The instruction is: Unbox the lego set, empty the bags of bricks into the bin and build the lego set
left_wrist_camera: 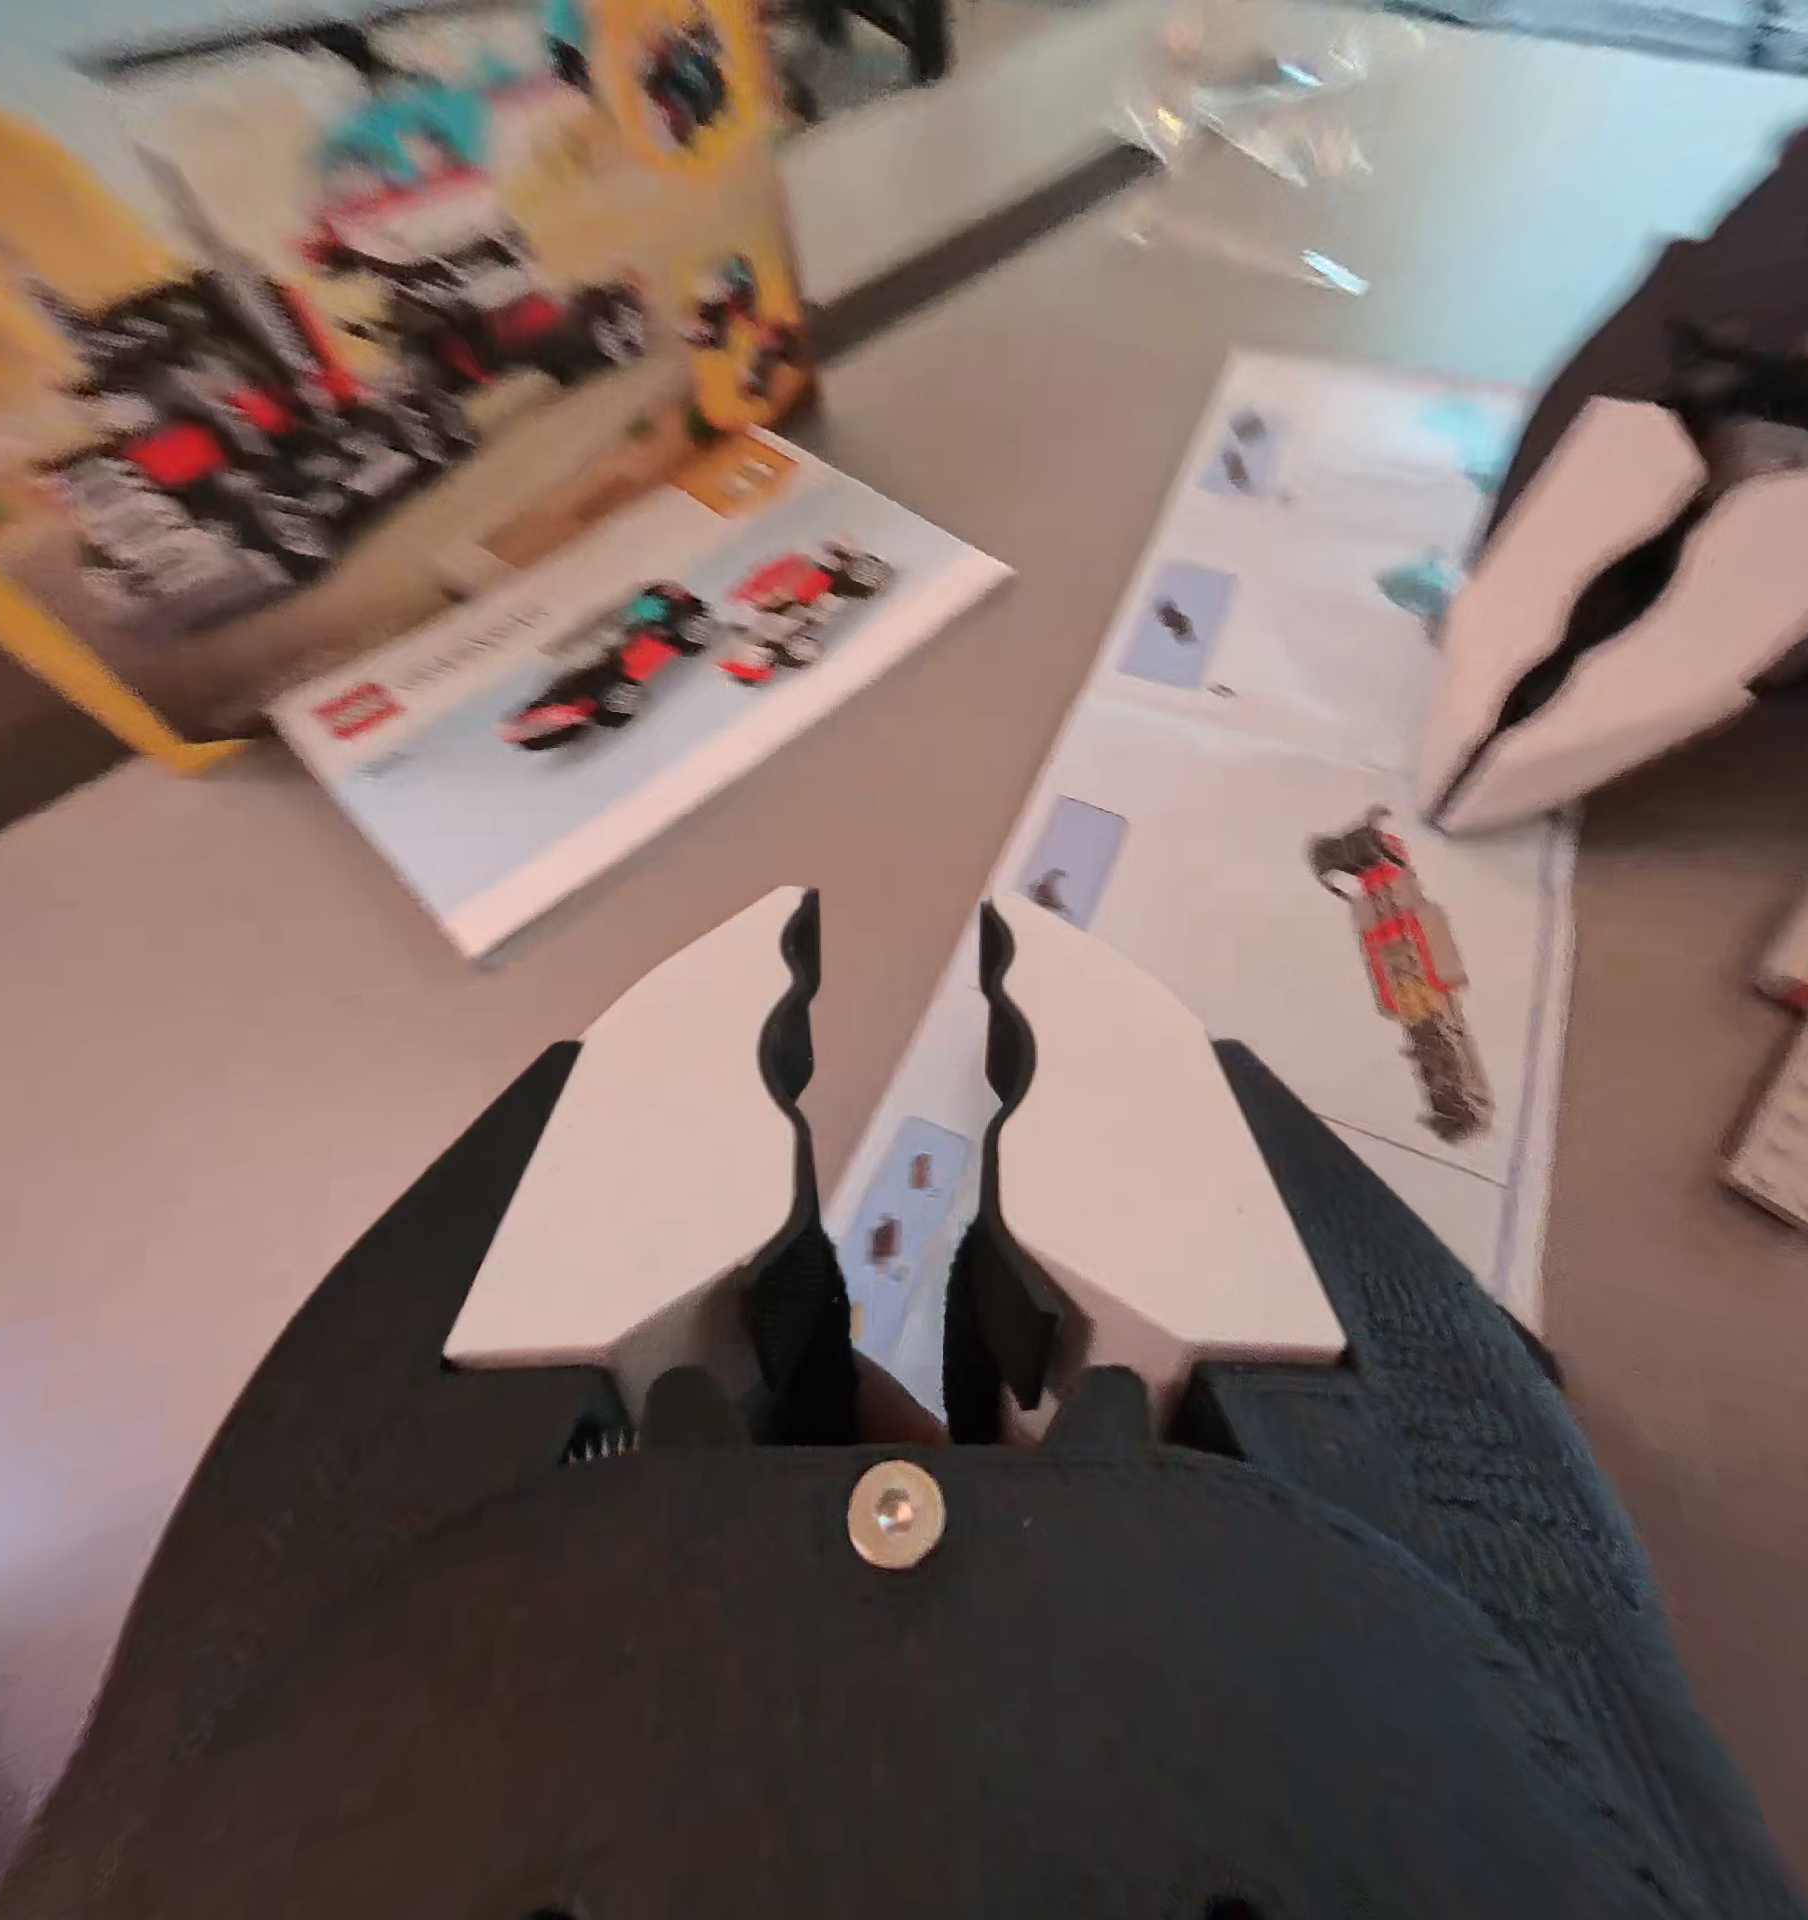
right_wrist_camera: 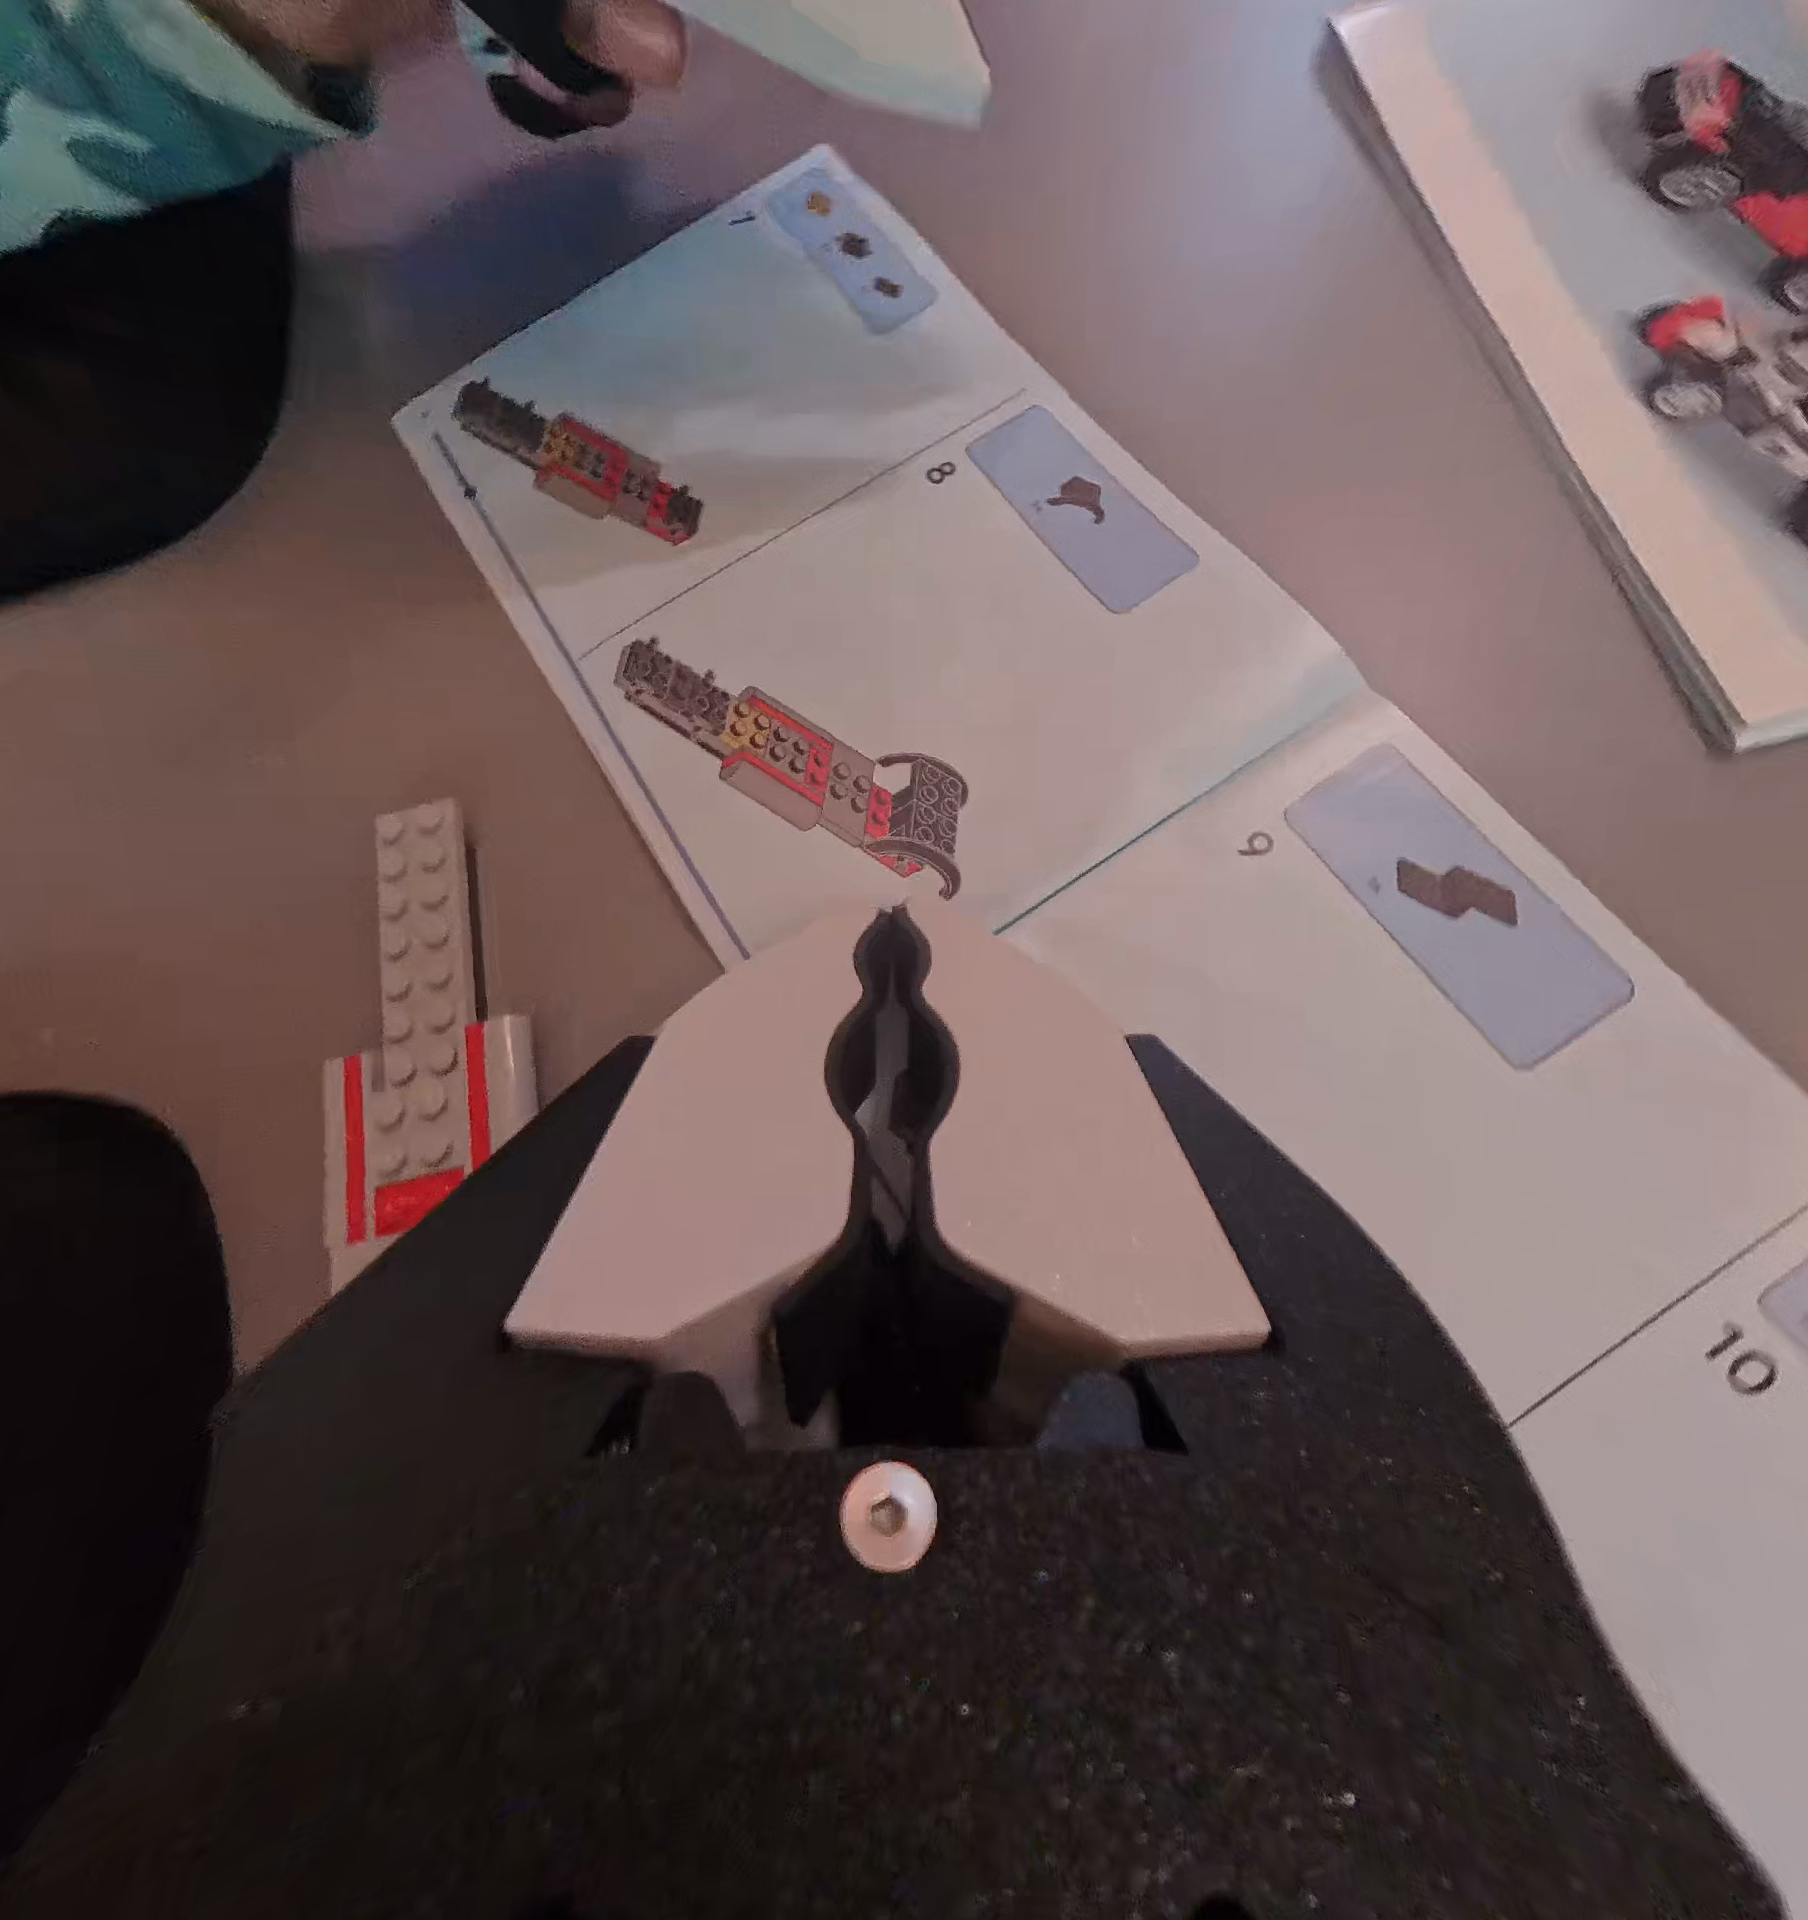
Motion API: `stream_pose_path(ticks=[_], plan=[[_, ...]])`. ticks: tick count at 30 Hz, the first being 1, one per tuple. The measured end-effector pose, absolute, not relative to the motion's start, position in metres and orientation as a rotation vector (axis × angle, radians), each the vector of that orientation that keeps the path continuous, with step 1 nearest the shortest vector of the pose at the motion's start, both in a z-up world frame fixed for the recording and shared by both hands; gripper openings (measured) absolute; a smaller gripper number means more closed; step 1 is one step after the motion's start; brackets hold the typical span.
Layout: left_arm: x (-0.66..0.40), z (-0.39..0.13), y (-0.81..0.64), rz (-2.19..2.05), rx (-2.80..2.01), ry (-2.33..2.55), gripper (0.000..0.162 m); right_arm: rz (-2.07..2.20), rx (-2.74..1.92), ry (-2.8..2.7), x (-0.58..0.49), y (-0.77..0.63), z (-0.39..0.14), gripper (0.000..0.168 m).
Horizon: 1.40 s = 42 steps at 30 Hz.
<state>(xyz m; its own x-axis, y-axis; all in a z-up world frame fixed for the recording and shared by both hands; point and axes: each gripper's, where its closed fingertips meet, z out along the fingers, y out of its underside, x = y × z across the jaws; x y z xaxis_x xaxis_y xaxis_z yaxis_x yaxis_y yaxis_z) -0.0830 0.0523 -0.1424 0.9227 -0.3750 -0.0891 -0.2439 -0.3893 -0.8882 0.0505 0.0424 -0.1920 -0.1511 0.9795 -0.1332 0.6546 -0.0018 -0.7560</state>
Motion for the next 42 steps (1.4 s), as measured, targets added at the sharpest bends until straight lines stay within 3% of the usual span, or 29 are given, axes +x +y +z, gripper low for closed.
stream_pose_path(ticks=[4, 9, 10, 12, 17, 21, 34, 42], plan=[[-0.127, -0.122, 0.056, 0.068, -1.883, 0.271, 0.031, 0.983, -1.834, -1.671, 0.05, 0.044, -0.192, 0.0], [-0.147, -0.117, 0.052, 0.041, -1.867, 0.132, 0.031, 0.79, -1.796, -1.663, 0.044, 0.046, -0.192, 0.002], [-0.149, -0.116, 0.052, 0.026, -1.866, 0.116, 0.031, 0.753, -1.752, -1.717, 0.044, 0.043, -0.19, 0.016], [-0.154, -0.115, 0.051, 0.036, -1.855, 0.105, 0.031, 0.69, -1.706, -1.736, 0.045, 0.046, -0.181, 0.063], [-0.157, -0.111, 0.05, 0.004, -1.835, 0.077, 0.033, 0.698, -1.819, -1.779, 0.057, 0.055, -0.193, 0.098], [-0.154, -0.112, 0.049, -0.105, -1.832, 0.028, 0.034, 0.676, -1.863, -1.644, 0.05, 0.065, -0.194, 0.091], [-0.158, -0.125, 0.046, -0.098, -1.915, 0.025, 0.034, 0.514, -2.043, -1.486, 0.089, 0.048, -0.196, 0.093], [-0.14, -0.12, 0.047, -0.161, -1.883, 0.123, 0.032, 0.835, -1.781, -1.566, 0.097, 0.025, -0.155, 0.079]])
